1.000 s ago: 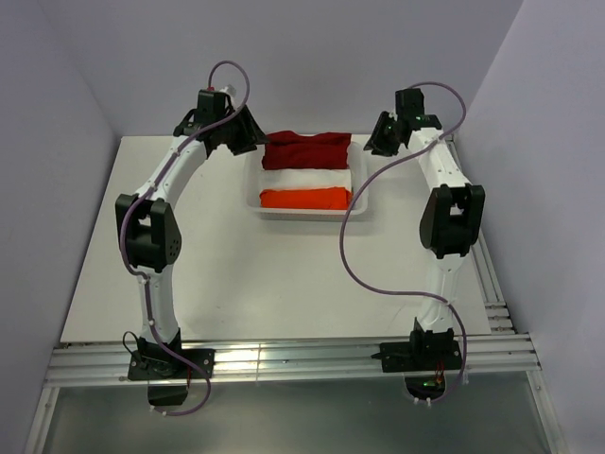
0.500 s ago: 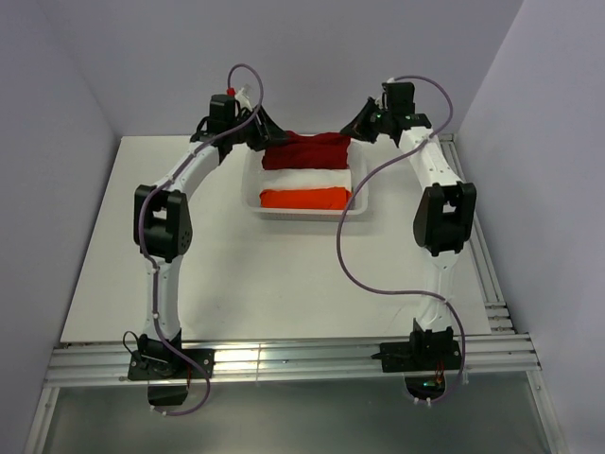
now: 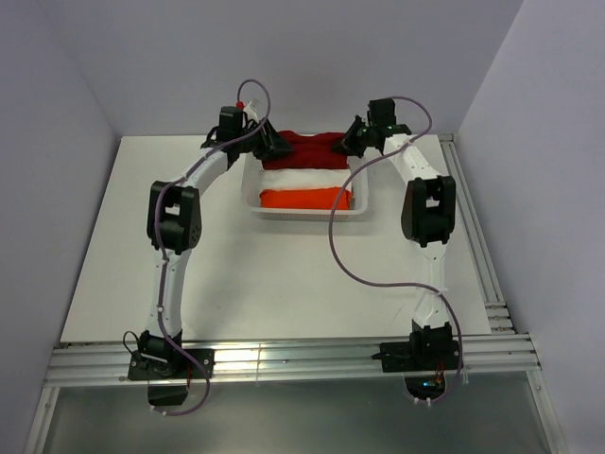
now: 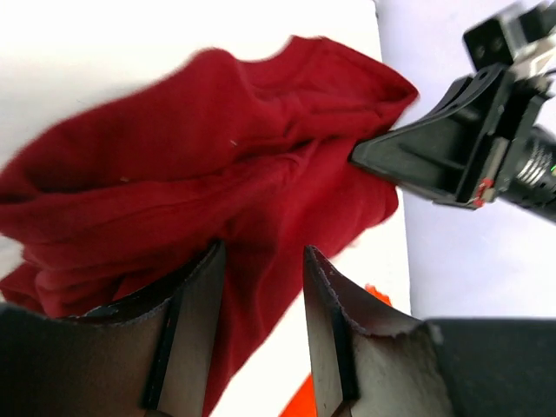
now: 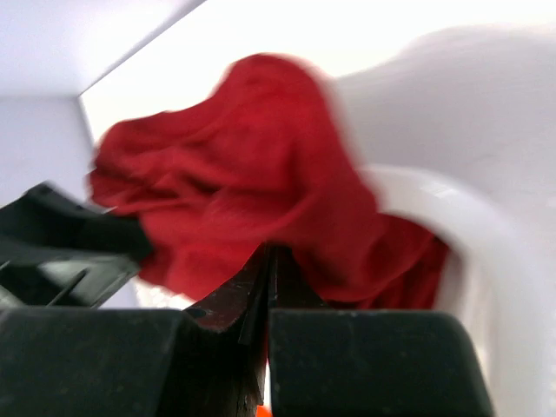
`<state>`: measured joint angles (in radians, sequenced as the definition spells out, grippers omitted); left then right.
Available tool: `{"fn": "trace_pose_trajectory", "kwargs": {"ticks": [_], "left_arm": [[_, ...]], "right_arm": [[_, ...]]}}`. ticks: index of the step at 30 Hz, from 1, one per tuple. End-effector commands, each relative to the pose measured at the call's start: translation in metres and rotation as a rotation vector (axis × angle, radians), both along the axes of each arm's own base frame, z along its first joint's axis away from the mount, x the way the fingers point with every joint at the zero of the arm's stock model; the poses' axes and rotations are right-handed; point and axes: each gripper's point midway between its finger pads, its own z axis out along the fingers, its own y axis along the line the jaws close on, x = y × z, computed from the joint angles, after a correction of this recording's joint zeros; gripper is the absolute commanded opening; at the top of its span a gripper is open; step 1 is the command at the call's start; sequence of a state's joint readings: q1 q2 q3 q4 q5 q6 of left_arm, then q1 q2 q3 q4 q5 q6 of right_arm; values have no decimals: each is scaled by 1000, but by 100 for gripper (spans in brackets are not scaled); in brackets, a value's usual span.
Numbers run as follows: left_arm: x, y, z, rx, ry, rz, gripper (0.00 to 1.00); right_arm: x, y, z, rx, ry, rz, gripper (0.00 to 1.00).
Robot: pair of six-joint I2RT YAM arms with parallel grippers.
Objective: Roll the t-shirts
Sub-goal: Place the rolled tshirt into the container
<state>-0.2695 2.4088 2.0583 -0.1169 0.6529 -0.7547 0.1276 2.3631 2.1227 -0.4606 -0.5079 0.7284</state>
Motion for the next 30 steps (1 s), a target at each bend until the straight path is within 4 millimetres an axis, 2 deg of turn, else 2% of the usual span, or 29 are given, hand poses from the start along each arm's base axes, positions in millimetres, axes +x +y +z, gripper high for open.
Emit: {"fn": "trace_pose_trajectory", "kwargs": {"ticks": [1, 4, 5, 7, 8, 10, 11, 14, 18, 21, 22, 23, 25, 26, 27, 28, 30], "left_arm": [[22, 7, 9, 4, -57, 60, 46], [33, 20, -17, 23, 30, 138, 46], [35, 25, -31, 33, 68, 162, 46], [36, 33, -44, 31, 131, 196, 46], [39, 38, -60, 54, 172, 237, 47], [36, 41, -75, 66, 237, 253, 47], [35, 46, -92, 85, 289, 288, 46], [27, 52, -123, 106, 399, 324, 46], [21, 54, -144, 117, 453, 343, 46], [21, 53, -141, 112, 452, 335, 45], [19, 52, -139, 110, 446, 327, 45], [24, 52, -118, 96, 394, 325, 45], [23, 51, -102, 88, 359, 313, 47], [24, 51, -81, 82, 322, 308, 48], [24, 50, -71, 78, 305, 299, 49], [24, 49, -52, 69, 275, 293, 50], [22, 50, -36, 70, 251, 287, 54]], "right_arm": [[11, -10, -9, -57, 18, -74, 0], [8, -20, -32, -117, 99, -153, 0], [9, -26, -38, -142, 114, -186, 0], [7, -32, -49, -165, 152, -230, 0], [8, -37, -54, -180, 169, -270, 0], [6, -40, -60, -196, 195, -305, 0], [7, -41, -62, -197, 196, -313, 0], [8, -39, -69, -204, 213, -324, 0], [8, -37, -79, -217, 231, -323, 0], [4, -37, -80, -225, 239, -308, 0], [6, -34, -74, -211, 210, -282, 0], [7, -32, -63, -200, 185, -271, 0], [9, -30, -53, -194, 143, -248, 1], [9, -29, -39, -181, 117, -238, 3], [11, -29, -31, -177, 94, -233, 4], [12, -30, -24, -168, 78, -228, 8], [12, -31, -3, -155, 36, -215, 11]]}}
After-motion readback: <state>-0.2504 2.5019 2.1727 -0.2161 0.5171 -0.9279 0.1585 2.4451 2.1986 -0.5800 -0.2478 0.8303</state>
